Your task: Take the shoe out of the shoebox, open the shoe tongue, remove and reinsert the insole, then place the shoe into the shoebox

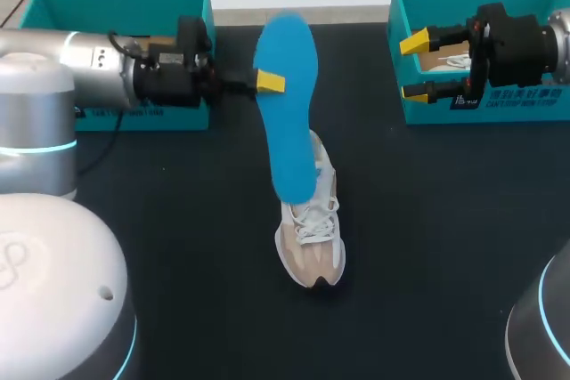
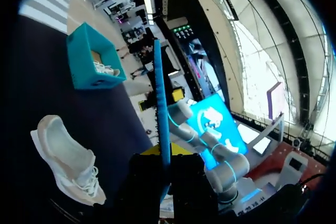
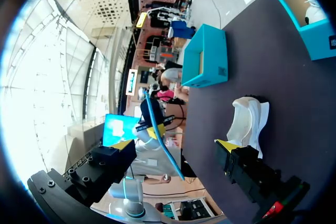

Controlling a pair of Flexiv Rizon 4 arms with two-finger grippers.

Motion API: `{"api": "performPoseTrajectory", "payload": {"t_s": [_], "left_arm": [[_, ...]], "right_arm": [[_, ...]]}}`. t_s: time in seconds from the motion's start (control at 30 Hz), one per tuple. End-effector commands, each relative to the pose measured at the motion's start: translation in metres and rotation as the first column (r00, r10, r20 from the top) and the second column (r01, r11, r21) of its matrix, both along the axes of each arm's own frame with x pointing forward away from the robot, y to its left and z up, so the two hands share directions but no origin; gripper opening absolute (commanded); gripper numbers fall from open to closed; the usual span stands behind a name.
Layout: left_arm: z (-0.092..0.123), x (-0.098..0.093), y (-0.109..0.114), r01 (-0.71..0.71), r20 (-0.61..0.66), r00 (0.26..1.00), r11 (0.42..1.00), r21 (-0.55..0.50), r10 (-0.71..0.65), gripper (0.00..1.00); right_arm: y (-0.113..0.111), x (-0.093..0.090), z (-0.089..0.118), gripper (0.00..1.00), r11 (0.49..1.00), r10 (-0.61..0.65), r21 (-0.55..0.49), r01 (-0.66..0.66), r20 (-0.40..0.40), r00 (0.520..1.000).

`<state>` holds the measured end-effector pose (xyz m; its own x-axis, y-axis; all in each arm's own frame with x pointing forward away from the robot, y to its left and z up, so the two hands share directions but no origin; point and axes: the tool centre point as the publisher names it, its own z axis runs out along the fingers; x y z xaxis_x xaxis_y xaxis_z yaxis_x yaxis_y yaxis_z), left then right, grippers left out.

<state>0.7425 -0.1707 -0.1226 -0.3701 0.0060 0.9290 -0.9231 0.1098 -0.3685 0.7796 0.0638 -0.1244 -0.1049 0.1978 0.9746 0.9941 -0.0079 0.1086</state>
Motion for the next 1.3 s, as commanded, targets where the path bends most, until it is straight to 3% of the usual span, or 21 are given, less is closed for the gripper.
{"api": "performPoseTrajectory", "payload": {"t_s": [0.03,0.33,0.87,0.93,1.0,1.03,1.1,1.3], "left_arm": [[-0.008,0.002,-0.002,0.049,-0.312,0.949,0.999,0.011,-0.043,0.00],[-0.023,0.005,-0.005,0.022,-0.246,0.968,0.997,-0.074,-0.040,0.00],[-0.036,0.016,-0.007,-0.003,-0.251,0.968,0.996,-0.090,-0.020,0.00],[-0.035,0.017,-0.009,-0.021,-0.266,0.964,0.996,-0.089,-0.003,0.00],[-0.034,0.017,-0.009,-0.036,-0.268,0.963,0.994,-0.105,0.006,0.00],[-0.034,0.017,-0.009,-0.036,-0.268,0.963,0.994,-0.105,0.006,0.00],[-0.034,0.017,-0.009,-0.036,-0.268,0.963,0.994,-0.105,0.006,0.00],[-0.034,0.017,-0.009,-0.036,-0.268,0.963,0.994,-0.105,0.006,0.00]], "right_arm": [[0.001,0.001,0.000,1.00,1.000,-0.001,0.000,0.001,-0.001,1.000],[0.001,0.001,0.000,1.00,1.000,-0.001,0.000,0.001,-0.001,1.000],[0.001,0.001,0.000,1.00,1.000,-0.001,0.000,0.001,-0.001,1.000],[0.006,-0.003,0.007,1.00,0.988,0.003,-0.152,-0.008,-0.032,0.999],[0.010,-0.009,0.014,1.00,0.967,-0.018,-0.253,0.015,-0.008,1.000],[0.013,-0.012,0.017,1.00,0.948,-0.032,-0.316,0.028,-0.008,0.999],[0.016,-0.018,0.020,1.00,0.872,-0.116,-0.487,0.054,-0.097,0.989],[0.031,-0.020,0.020,1.00,0.802,-0.161,-0.584,0.129,-0.002,0.987]]}}
